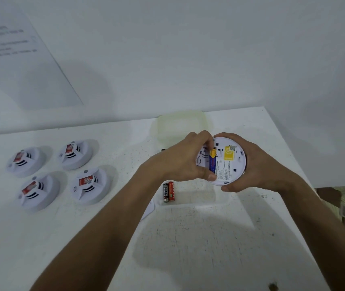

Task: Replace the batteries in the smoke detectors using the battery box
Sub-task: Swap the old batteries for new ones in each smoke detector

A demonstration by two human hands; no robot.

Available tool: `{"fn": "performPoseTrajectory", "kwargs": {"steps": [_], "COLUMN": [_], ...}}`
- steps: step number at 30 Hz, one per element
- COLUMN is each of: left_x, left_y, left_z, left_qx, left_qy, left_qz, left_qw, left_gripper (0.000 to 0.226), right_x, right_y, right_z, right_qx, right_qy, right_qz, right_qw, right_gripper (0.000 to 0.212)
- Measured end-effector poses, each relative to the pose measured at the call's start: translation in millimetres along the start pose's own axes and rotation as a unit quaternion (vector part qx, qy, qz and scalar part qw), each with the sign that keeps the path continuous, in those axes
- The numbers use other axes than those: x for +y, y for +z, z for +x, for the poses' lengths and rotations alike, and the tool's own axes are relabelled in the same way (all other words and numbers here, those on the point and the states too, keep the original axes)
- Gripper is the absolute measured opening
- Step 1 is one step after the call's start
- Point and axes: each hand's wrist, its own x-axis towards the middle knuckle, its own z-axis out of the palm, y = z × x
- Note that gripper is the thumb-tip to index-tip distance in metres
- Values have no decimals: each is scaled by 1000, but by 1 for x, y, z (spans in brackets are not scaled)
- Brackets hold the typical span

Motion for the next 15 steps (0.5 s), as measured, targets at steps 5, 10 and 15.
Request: {"fn": "performPoseTrajectory", "kwargs": {"steps": [5,10,15], "left_x": [5,5,-9], "left_y": [3,13,3], "left_z": [3,9,27], "left_qx": [63,143,276], "left_qy": [18,43,-43], "left_qz": [-20,-31,-197], "left_qw": [998,988,940], "left_gripper": [40,23,21], "right_x": [4,0,2], "right_y": [1,2,-11], "right_z": [0,-2,-14], "right_qx": [17,31,64], "right_qy": [7,5,17], "right_qz": [-2,12,11], "right_qw": [1000,999,998], "right_gripper": [94,97,95]}}
